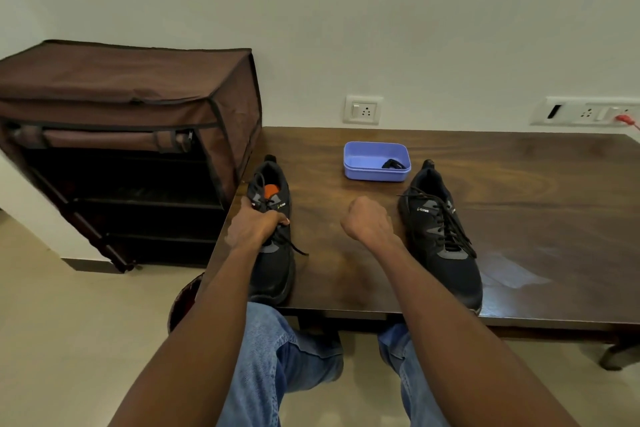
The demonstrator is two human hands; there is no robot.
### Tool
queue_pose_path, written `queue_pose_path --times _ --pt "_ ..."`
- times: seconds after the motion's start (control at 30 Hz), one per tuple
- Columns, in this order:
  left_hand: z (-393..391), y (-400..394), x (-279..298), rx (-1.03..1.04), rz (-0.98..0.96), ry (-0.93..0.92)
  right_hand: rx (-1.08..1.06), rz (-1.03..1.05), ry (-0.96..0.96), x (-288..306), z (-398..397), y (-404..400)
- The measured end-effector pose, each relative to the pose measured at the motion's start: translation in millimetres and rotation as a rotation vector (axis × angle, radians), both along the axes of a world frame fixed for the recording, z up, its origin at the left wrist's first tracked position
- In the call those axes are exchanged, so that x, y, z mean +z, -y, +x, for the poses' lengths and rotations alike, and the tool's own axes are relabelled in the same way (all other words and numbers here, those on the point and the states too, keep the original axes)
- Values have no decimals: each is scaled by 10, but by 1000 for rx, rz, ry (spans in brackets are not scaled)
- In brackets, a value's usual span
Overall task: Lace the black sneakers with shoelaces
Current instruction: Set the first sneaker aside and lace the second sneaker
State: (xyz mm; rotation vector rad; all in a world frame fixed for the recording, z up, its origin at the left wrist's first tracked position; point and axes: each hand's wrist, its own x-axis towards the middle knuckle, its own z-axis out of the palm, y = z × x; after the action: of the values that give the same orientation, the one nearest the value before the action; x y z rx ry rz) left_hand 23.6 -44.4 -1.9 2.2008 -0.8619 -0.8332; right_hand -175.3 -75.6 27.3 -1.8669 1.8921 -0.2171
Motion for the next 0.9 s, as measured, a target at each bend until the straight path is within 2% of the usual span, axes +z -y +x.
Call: queue_pose_path --times 0.27,0.33,0.4,0.5,0.6,0.73,0.8,0.9 --pt "115 125 -134 30 23 -26 37 14 -19 -42 -60 31" --pt "22 88 -71 25 37 100 46 15 -22 -52 -50 33" --pt "-139 36 0 -49 22 332 42 -3 -15 -51 -57 43" --pt "-471 40 106 -69 -197 503 36 -68 15 -22 -122 32" --pt "-813 105 191 -153 -313 466 13 -265 -13 -25 -252 23" --pt "-1226 166 192 -427 -242 398 -133 -466 -117 -24 -500 45" --pt "-1339 189 147 -499 -171 348 -248 -454 -124 -28 -669 84" --pt "-1415 205 114 -540 -106 318 -362 -298 -114 -54 -970 118"
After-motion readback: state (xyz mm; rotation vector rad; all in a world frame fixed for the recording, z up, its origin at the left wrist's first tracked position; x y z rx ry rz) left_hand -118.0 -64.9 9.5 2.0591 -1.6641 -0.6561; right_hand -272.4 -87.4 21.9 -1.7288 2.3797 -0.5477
